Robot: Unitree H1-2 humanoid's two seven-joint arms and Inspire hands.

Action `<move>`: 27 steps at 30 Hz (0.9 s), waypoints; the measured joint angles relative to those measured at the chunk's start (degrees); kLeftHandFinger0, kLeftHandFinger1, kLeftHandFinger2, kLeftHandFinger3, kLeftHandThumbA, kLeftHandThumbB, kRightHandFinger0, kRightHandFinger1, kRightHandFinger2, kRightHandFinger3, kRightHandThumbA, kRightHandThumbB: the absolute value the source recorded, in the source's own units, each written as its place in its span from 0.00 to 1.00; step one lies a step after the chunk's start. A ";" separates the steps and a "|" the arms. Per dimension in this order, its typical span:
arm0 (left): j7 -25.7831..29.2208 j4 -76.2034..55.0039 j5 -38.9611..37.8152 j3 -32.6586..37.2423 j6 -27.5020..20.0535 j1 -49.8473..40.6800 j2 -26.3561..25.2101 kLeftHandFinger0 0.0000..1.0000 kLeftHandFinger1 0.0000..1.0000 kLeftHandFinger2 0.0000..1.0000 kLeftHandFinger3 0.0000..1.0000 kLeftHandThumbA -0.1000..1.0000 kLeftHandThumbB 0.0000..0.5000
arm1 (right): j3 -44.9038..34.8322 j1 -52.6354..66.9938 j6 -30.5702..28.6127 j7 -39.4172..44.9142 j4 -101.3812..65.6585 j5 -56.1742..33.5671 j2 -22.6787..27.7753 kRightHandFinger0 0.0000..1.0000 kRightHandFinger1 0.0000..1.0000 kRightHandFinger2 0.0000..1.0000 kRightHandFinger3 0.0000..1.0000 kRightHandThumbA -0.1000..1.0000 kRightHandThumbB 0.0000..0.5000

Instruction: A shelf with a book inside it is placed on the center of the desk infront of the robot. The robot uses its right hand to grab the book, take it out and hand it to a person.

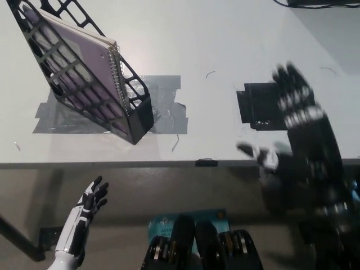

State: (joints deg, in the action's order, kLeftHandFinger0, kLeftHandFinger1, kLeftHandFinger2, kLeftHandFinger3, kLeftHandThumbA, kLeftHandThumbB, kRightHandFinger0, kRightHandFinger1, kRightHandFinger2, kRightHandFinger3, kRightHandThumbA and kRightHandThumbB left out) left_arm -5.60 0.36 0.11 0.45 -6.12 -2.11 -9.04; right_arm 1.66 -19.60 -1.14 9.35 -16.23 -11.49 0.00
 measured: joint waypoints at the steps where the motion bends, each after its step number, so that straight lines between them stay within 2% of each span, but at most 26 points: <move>1: 0.00 0.00 0.00 0.00 0.01 0.03 0.00 1.00 1.00 1.00 1.00 1.00 0.63 | 0.14 -2.80 1.01 -0.06 1.53 -0.27 -0.47 1.00 1.00 1.00 1.00 1.00 0.60; 7: 0.00 -0.05 0.00 0.04 0.02 0.10 0.00 1.00 1.00 1.00 1.00 1.00 0.60 | 1.48 -15.83 4.83 -0.11 15.77 -0.85 -4.38 1.00 1.00 1.00 1.00 1.00 0.59; 12: 0.00 -0.04 0.01 0.10 -0.09 0.28 -0.02 1.00 1.00 1.00 1.00 1.00 0.66 | 2.38 -24.59 5.62 -0.11 28.91 -0.75 -7.80 1.00 1.00 1.00 1.00 1.00 0.70; 16: -0.02 -0.06 0.02 0.23 -0.11 0.31 -0.02 1.00 1.00 1.00 1.00 1.00 0.59 | 2.31 -28.68 5.71 -0.12 37.10 -0.80 -10.45 1.00 1.00 1.00 1.00 1.00 0.70; 19: -0.04 -0.06 0.07 0.39 -0.20 0.30 -0.04 1.00 1.00 1.00 1.00 1.00 0.60 | 2.28 -30.57 5.50 -0.15 42.43 -0.76 -12.19 1.00 1.00 1.00 1.00 1.00 0.71; 20: -0.03 -0.07 0.12 0.48 -0.31 0.31 -0.05 1.00 1.00 1.00 1.00 1.00 0.60 | 2.27 -31.31 5.43 -0.17 44.66 -0.74 -12.77 1.00 1.00 1.00 1.00 1.00 0.67; 21: -0.03 -0.07 0.18 0.54 -0.47 0.31 -0.05 1.00 1.00 1.00 1.00 1.00 0.60 | 2.25 -31.83 5.34 -0.22 46.54 -0.72 -13.40 1.00 1.00 1.00 1.00 1.00 0.67; 25: -0.04 -0.19 0.27 0.69 -0.55 0.34 -0.08 1.00 1.00 1.00 1.00 1.00 0.61 | 2.24 -32.27 4.76 -0.26 50.09 -0.70 -14.94 1.00 1.00 1.00 1.00 1.00 0.76; 27: -0.07 -0.23 0.26 0.72 -0.55 0.38 -0.10 1.00 1.00 1.00 1.00 1.00 0.61 | 2.24 -32.29 4.65 -0.26 50.89 -0.65 -15.31 1.00 1.00 1.00 1.00 1.00 0.76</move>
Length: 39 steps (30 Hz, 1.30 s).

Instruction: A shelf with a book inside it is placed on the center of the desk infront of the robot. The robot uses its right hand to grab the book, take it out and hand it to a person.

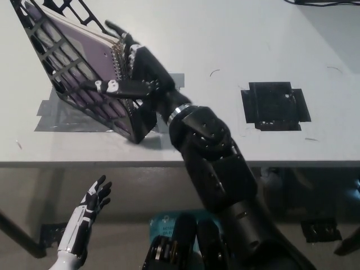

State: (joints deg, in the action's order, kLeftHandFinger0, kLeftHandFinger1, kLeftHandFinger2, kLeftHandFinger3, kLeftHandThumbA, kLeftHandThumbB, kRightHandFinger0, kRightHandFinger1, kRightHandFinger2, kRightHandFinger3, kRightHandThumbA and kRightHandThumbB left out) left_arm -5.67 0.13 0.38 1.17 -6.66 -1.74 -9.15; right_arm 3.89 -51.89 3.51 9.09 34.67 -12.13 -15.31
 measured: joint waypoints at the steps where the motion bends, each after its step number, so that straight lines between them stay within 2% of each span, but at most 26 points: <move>1: -0.03 -0.05 -0.01 0.01 0.01 0.01 -0.01 1.00 1.00 1.00 1.00 1.00 0.62 | 0.00 0.00 -0.04 0.00 0.26 0.02 -0.09 1.00 1.00 1.00 1.00 1.00 0.76; 4: -0.13 -0.11 0.00 0.02 0.01 0.04 -0.01 1.00 1.00 1.00 1.00 1.00 0.63 | -0.01 -0.23 -0.11 0.00 0.96 0.08 -0.14 1.00 1.00 1.00 1.00 1.00 0.73; 6: -0.26 -0.15 -0.01 0.04 0.02 0.05 -0.01 1.00 1.00 1.00 1.00 1.00 0.64 | -0.01 -0.74 -0.31 0.00 2.15 0.19 -0.14 1.00 1.00 1.00 1.00 1.00 0.65; 11: -0.54 -0.17 -0.01 0.03 0.03 0.08 -0.05 1.00 1.00 1.00 1.00 1.00 0.63 | -0.06 -2.22 -1.07 -0.02 5.94 0.78 -0.12 1.00 1.00 1.00 1.00 1.00 0.61; 18: -0.80 -0.16 0.00 0.04 0.02 0.38 -0.07 1.00 1.00 1.00 1.00 1.00 0.60 | -0.78 -5.31 -2.39 -0.13 11.89 1.35 -0.11 1.00 1.00 1.00 1.00 1.00 0.67; 24: -0.83 -0.17 0.07 0.04 0.01 0.73 -0.08 1.00 1.00 1.00 1.00 1.00 0.63 | -1.47 -7.62 -3.37 -0.30 15.70 1.50 -0.11 1.00 1.00 1.00 1.00 1.00 0.73; 32: -0.84 -0.23 0.79 0.04 0.04 0.73 -0.18 1.00 1.00 1.00 1.00 1.00 0.61 | -1.49 -8.29 -5.01 -0.45 17.77 2.27 -0.11 1.00 1.00 1.00 1.00 1.00 0.71; 39: -0.87 -0.34 1.02 0.05 0.04 0.84 -0.23 1.00 1.00 1.00 1.00 1.00 0.67 | -1.39 -8.29 -5.91 -0.51 18.23 3.23 -0.11 1.00 1.00 1.00 1.00 1.00 0.69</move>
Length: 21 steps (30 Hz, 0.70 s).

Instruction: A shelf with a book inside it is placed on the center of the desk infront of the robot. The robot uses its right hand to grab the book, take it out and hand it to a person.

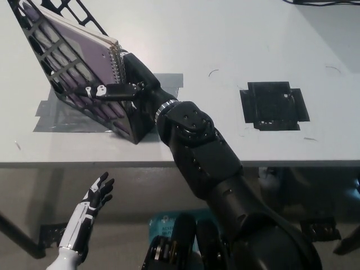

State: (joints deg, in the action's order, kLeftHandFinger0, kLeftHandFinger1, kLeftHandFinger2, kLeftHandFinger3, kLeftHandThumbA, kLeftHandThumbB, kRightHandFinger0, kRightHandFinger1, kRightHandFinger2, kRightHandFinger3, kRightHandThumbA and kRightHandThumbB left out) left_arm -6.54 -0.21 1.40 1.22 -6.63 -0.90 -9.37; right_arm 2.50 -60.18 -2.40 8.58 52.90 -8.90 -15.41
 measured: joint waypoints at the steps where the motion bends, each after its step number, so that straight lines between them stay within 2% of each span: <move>1: -0.02 0.00 0.00 0.00 0.00 0.08 -0.01 1.00 1.00 1.00 1.00 1.00 0.68 | 0.01 0.00 -0.08 -0.01 0.12 0.20 0.00 1.00 1.00 1.00 1.00 1.00 0.67; 7: -0.21 0.01 -0.01 -0.01 0.00 0.50 -0.11 1.00 1.00 1.00 1.00 1.00 0.65 | 0.04 -0.07 -0.38 -0.14 1.06 0.95 0.23 1.00 1.00 1.00 1.00 1.00 0.65; 8: -0.22 0.01 -0.01 -0.01 0.00 0.56 -0.14 1.00 1.00 1.00 1.00 1.00 0.66 | 0.08 -0.09 -0.40 -0.18 1.11 1.07 0.28 1.00 1.00 1.00 1.00 1.00 0.56; 9: -0.24 0.02 0.00 0.00 -0.01 0.75 -0.22 1.00 1.00 1.00 1.00 1.00 0.68 | 0.30 -0.16 -0.47 -0.40 1.27 1.58 0.45 0.71 0.75 0.79 0.87 1.00 0.39; 10: -0.24 0.03 0.00 0.00 -0.03 0.86 -0.28 1.00 1.00 1.00 1.00 1.00 0.68 | 0.43 -0.22 -0.48 -0.71 1.39 1.98 0.54 0.71 0.75 0.79 0.87 1.00 0.39; 11: -0.25 0.05 0.00 -0.01 -0.03 0.97 -0.33 1.00 1.00 1.00 1.00 1.00 0.68 | 0.50 -0.30 -0.48 -1.28 1.57 2.43 0.60 0.35 0.38 0.41 0.51 1.00 0.24; 12: -0.25 0.07 -0.01 -0.01 -0.03 1.05 -0.36 1.00 1.00 1.00 1.00 1.00 0.68 | 0.57 -0.42 -0.49 -1.80 1.83 2.85 0.64 0.10 0.12 0.19 0.27 1.00 0.21; 13: -0.26 0.07 -0.03 -0.01 -0.04 1.10 -0.36 1.00 1.00 1.00 1.00 1.00 0.65 | 0.67 -0.56 -0.47 -2.50 2.13 3.30 0.69 0.00 0.00 0.01 0.02 1.00 0.11; 15: -0.29 0.09 -0.05 -0.01 -0.04 1.18 -0.36 1.00 1.00 1.00 1.00 1.00 0.65 | 1.00 -0.72 -0.23 -3.89 2.14 4.35 0.77 0.00 0.00 0.00 0.00 1.00 0.04; 21: -0.38 0.17 -0.11 -0.01 -0.04 1.78 -0.38 1.00 1.00 1.00 1.00 1.00 0.65 | 1.13 -0.77 2.35 -7.70 -0.13 5.80 0.50 0.00 0.00 0.07 0.00 1.00 0.10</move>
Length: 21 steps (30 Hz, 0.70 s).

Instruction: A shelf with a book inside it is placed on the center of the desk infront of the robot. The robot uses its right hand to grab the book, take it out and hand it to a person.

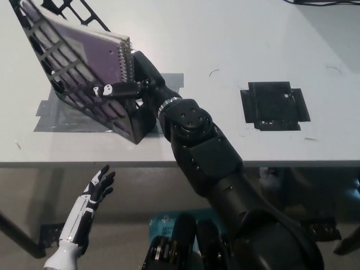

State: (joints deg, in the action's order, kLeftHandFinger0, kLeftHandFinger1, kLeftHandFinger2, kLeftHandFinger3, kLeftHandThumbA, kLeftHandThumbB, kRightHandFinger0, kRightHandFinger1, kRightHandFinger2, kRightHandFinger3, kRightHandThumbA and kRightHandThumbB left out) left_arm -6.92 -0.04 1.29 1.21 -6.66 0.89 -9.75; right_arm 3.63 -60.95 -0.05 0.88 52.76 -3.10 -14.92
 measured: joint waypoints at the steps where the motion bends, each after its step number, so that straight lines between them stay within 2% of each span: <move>1: 0.00 0.00 0.00 0.00 0.00 0.03 0.00 1.00 1.00 1.00 1.00 1.00 0.64 | -0.02 0.00 0.29 -0.40 -0.23 0.01 -0.07 0.00 0.00 0.07 0.00 1.00 0.10; 4: 0.00 0.00 0.01 0.00 0.01 0.06 0.00 1.00 1.00 1.00 1.00 1.00 0.63 | -0.41 0.03 0.75 -1.38 -0.73 -0.04 -0.25 0.00 0.00 0.06 0.00 1.00 0.13; 7: 0.00 0.00 0.08 0.01 0.00 0.10 -0.02 1.00 1.00 1.00 1.00 1.00 0.64 | -1.37 0.05 0.75 -1.99 -0.84 -0.27 -0.46 0.00 0.00 0.06 0.00 1.00 0.08; 10: 0.00 0.00 0.08 0.01 0.01 0.16 -0.08 1.00 1.00 1.00 1.00 1.00 0.63 | -2.86 0.11 0.76 -2.10 -0.95 -0.95 -0.77 0.00 0.00 0.00 0.00 1.00 0.01; 12: 0.00 0.00 0.07 0.01 0.02 0.21 -0.09 1.00 1.00 1.00 1.00 1.00 0.64 | -4.91 0.25 0.92 -2.01 -1.25 -2.15 -1.17 0.00 0.00 0.00 0.00 1.00 0.02; 14: 0.00 0.00 0.08 0.01 0.01 0.27 -0.10 1.00 1.00 1.00 1.00 1.00 0.65 | -7.11 0.33 1.09 -1.82 -1.54 -3.57 -1.59 0.00 0.00 0.00 0.00 1.00 0.08; 18: 0.00 0.00 0.24 0.12 0.02 0.38 -0.14 1.00 1.00 1.00 1.00 1.00 0.61 | -11.47 0.44 1.91 -1.18 -2.43 -7.12 -2.32 0.00 0.00 0.00 0.00 1.00 0.08; 21: 0.01 0.00 0.42 0.22 0.02 0.39 -0.20 1.00 1.00 1.00 1.00 1.00 0.63 | -14.24 0.49 3.00 -0.81 -3.18 -9.70 -3.10 0.00 0.00 0.00 0.00 1.00 0.14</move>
State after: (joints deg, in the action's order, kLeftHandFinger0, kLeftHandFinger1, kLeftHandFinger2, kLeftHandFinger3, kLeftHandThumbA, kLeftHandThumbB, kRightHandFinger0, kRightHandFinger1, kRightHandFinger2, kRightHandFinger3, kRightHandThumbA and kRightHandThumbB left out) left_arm -6.92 -0.04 1.71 1.43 -6.65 1.28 -9.95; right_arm -10.61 -60.46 2.95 0.06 49.58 -12.81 -18.01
